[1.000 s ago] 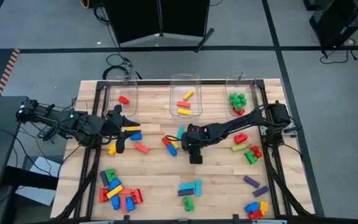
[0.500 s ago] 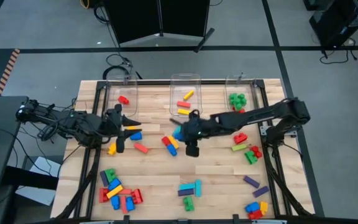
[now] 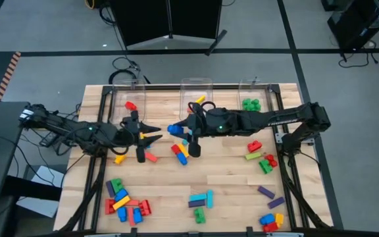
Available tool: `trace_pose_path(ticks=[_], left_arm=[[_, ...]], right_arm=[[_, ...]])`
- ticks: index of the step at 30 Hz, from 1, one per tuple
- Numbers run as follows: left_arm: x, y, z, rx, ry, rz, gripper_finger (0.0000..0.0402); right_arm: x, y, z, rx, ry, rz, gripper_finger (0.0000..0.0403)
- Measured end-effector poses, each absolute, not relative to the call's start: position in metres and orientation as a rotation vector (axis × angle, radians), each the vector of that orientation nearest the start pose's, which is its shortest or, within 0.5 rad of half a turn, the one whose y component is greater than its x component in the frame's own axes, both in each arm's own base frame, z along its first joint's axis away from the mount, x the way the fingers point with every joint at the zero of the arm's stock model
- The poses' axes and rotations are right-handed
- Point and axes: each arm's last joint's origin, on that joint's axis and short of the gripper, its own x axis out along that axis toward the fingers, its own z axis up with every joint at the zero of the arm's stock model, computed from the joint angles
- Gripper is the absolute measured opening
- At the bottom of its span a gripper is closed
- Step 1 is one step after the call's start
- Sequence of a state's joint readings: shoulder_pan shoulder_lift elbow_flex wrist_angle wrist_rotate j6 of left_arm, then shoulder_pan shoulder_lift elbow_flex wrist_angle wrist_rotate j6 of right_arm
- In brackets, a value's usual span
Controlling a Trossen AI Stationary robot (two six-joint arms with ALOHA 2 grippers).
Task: Sort blocks by size
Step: Put the blue 1 stud game piece into the left transparent bin
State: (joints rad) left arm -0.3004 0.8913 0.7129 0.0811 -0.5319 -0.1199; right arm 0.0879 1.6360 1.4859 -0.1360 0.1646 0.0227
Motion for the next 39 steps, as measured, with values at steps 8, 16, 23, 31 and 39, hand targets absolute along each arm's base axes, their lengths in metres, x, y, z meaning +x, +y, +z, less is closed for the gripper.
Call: trace_pose_path(ticks=[8,16,23,31,39], left_arm=[[0.216,-0.052,0.32,0.005,-0.054,0.219,0.0131],[0.219,-0.053,0.32,-0.009,-0.073,0.211,0.0153],[0.218,-0.053,0.322,-0.019,-0.093,0.211,0.0184],[0.218,-0.053,0.324,-0.027,-0.107,0.21,0.0187],[0.218,-0.053,0.324,-0.025,-0.104,0.209,0.0188]], right_arm=[[0.38,0.033,0.365,-0.009,0.262,-0.045,0.0157],[0.379,0.039,0.365,-0.011,0.261,-0.029,0.0157],[0.379,0.04,0.366,-0.008,0.25,-0.018,0.0157],[0.381,0.04,0.372,0.0,0.186,-0.016,0.0158],[0.382,0.04,0.38,0.013,0.106,-0.015,0.0158]])
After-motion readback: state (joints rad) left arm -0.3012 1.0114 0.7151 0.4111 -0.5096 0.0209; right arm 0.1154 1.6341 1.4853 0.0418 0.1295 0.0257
